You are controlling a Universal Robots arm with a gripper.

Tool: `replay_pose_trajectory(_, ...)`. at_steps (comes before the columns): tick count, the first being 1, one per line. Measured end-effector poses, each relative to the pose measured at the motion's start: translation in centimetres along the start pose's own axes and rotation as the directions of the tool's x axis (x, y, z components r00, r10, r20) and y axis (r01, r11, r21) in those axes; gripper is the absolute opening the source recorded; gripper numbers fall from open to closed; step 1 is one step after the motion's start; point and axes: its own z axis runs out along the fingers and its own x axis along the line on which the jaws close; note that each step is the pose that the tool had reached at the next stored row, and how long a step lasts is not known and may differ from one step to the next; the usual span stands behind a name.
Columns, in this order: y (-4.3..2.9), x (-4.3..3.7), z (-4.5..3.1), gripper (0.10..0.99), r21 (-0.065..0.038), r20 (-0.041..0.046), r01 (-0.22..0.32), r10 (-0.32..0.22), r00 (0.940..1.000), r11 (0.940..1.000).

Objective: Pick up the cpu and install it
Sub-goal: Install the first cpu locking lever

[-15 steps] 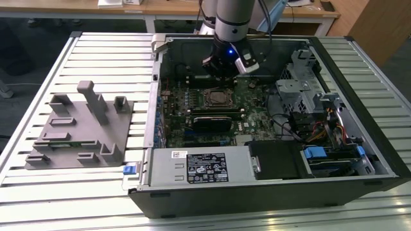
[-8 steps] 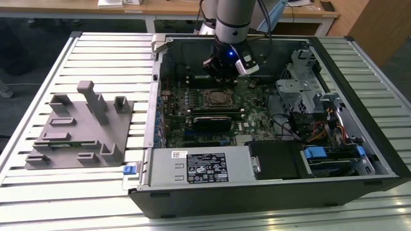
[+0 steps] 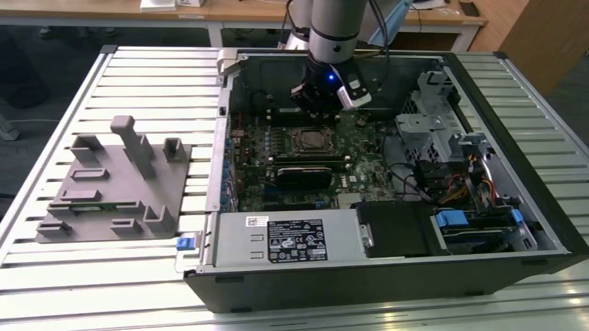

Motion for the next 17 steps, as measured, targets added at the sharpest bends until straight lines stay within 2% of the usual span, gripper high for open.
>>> replay_pose_trajectory(9, 0.03, -0.01, -0.26, 0.106, 0.000, 0.0001, 0.000, 0.000, 1.0000, 1.0000)
replay_pose_trajectory(17, -0.01, -0.08, 0.06, 0.106, 0.002, -0.0003, 0.000, 0.000, 1.0000, 1.0000)
